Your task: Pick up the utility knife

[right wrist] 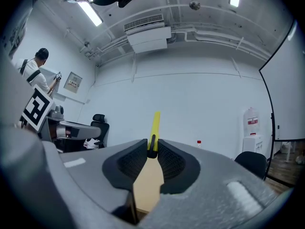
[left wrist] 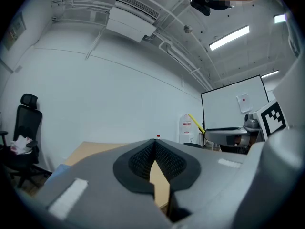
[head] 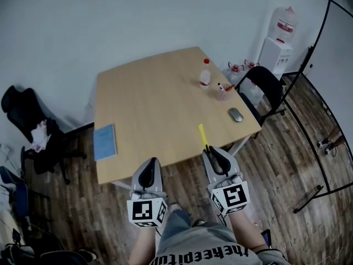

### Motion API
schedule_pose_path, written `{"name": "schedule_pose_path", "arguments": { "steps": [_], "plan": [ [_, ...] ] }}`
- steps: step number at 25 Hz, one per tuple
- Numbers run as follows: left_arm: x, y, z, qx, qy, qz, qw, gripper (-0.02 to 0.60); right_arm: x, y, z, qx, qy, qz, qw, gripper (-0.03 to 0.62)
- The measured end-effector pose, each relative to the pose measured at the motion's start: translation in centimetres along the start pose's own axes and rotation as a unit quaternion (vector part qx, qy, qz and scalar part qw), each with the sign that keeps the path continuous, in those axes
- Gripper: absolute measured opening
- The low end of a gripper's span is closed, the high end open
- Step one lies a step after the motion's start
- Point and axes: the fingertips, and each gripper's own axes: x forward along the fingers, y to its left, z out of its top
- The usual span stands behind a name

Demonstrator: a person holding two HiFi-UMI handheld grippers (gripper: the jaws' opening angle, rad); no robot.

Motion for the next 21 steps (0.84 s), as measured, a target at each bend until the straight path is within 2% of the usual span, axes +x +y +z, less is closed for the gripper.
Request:
{"name": "schedule_pose_path", "arguments": {
  "steps": [21],
  "plan": [
    [0.21, 0.20, 0.45, 0.000, -0.005, -0.001, 1.0000, 0.020, 0.08, -0.25, 0.60, -0.002, -0.008, -0.007, 1.000, 0.067]
  ]
}}
